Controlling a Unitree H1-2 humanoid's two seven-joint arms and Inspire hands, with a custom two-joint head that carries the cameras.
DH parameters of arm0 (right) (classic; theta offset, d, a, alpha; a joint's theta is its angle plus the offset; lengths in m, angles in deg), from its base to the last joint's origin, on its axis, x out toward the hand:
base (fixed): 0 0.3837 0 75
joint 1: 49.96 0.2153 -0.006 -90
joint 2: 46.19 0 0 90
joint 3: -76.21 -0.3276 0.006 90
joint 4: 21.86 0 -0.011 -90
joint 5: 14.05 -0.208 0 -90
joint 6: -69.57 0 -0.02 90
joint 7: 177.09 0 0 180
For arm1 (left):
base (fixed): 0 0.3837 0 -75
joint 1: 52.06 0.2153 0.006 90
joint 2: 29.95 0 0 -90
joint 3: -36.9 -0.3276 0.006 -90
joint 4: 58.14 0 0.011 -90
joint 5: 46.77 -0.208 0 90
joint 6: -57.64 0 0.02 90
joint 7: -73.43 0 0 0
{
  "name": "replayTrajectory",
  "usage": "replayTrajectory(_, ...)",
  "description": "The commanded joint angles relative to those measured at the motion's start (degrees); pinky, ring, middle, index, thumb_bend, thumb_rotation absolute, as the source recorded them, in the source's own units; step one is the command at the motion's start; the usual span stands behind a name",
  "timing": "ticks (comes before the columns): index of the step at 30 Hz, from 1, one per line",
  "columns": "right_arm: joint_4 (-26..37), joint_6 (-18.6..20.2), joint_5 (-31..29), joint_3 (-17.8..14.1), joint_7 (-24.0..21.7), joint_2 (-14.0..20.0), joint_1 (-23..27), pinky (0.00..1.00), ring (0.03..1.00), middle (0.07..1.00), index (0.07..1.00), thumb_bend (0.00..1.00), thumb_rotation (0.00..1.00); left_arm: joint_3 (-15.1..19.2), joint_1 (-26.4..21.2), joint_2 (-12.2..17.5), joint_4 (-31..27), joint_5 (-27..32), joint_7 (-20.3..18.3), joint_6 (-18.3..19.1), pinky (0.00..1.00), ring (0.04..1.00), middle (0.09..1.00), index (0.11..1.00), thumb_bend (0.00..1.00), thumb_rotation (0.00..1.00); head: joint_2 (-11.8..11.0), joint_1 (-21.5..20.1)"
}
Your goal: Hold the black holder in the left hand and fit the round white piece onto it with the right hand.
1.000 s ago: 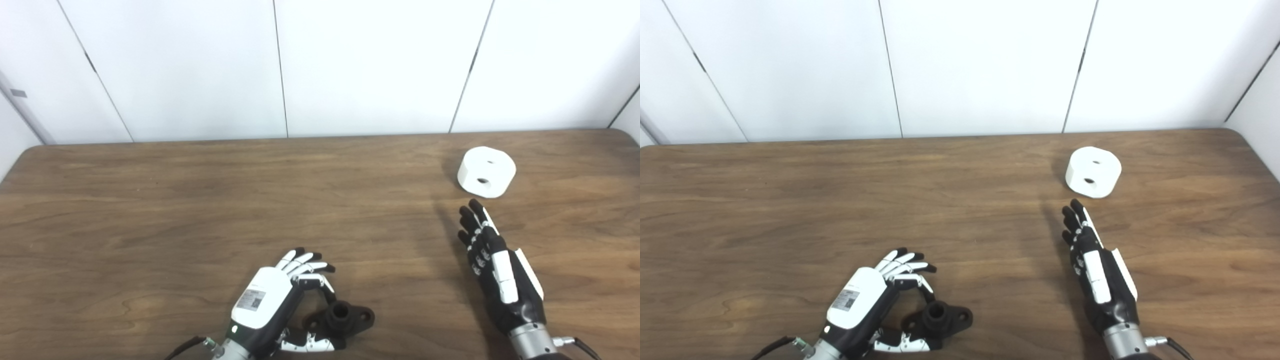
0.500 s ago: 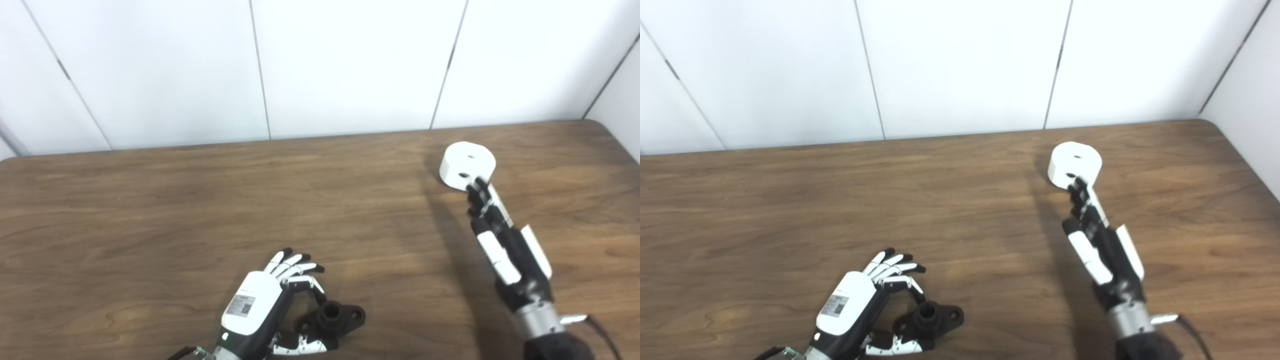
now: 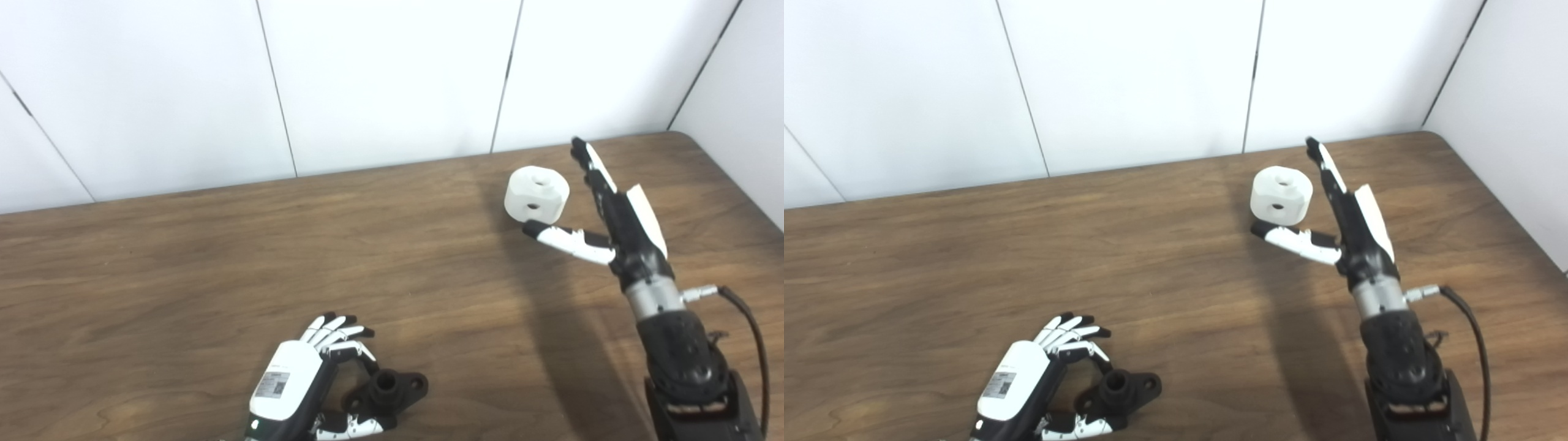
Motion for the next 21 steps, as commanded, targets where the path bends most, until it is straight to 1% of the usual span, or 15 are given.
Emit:
replayTrajectory(1,-0.5,-1.1,2.5,0.0,1.1,2.4,3.5,0.99,0.973,0.950,0.950,0.76,0.44,0.5,0.7,1.2,0.8,-0.7,-1.7,1.0,0.94,0.889,0.794,0.486,0.52,0.05,0.0,-0.3)
replayTrajectory(3,-2.2,-0.4,5.5,0.8,0.9,3.9,5.3,0.96,0.960,0.948,0.938,0.77,0.47,0.7,0.8,1.3,0.8,-0.3,-1.8,0.9,0.93,0.886,0.794,0.486,0.52,0.05,-0.1,-0.6)
replayTrajectory(5,-3.6,1.3,7.6,1.4,0.3,5.1,7.1,0.94,0.953,0.955,0.925,0.79,0.47,0.8,0.9,1.5,0.6,0.0,-2.2,0.9,0.93,0.886,0.797,0.486,0.52,0.05,-0.3,-1.4)
replayTrajectory(7,-4.3,4.3,9.5,2.3,-0.9,6.0,8.7,0.96,0.983,0.969,0.913,0.79,0.43,1.0,1.1,1.7,0.3,0.3,-2.6,1.0,0.93,0.889,0.797,0.486,0.52,0.05,-0.5,-1.8)
replayTrajectory(9,-5.7,6.4,11.2,3.3,-2.0,7.2,10.3,0.98,0.997,0.984,0.898,0.80,0.40,1.1,1.2,1.9,0.1,0.4,-3.1,1.2,0.93,0.892,0.799,0.486,0.52,0.05,-0.7,-2.3)
replayTrajectory(11,-7.9,7.6,12.7,4.4,-2.7,8.4,12.1,0.96,1.000,0.994,0.881,0.81,0.37,1.3,1.3,2.1,-0.1,0.4,-3.3,1.2,0.92,0.890,0.798,0.486,0.52,0.05,-0.8,-2.7)
replayTrajectory(15,-12.0,9.7,14.7,6.1,-3.7,10.1,15.0,0.92,1.000,0.999,0.861,0.84,0.34,1.6,1.6,2.3,-0.3,0.8,-3.4,1.1,0.92,0.889,0.798,0.486,0.52,0.05,-0.9,-3.0)
replayTrajectory(17,-14.8,9.9,15.5,7.2,-4.1,11.1,16.6,0.90,1.000,1.000,0.846,0.87,0.32,1.8,1.7,2.3,-0.3,0.9,-3.4,0.9,0.92,0.887,0.796,0.486,0.52,0.05,-1.0,-3.2)
replayTrajectory(21,-18.8,11.6,17.5,9.7,-6.0,13.3,19.2,0.92,1.000,1.000,0.829,0.94,0.34,2.1,1.9,2.3,0.0,1.1,-3.2,0.5,0.91,0.884,0.796,0.487,0.52,0.05,-1.0,-3.4)
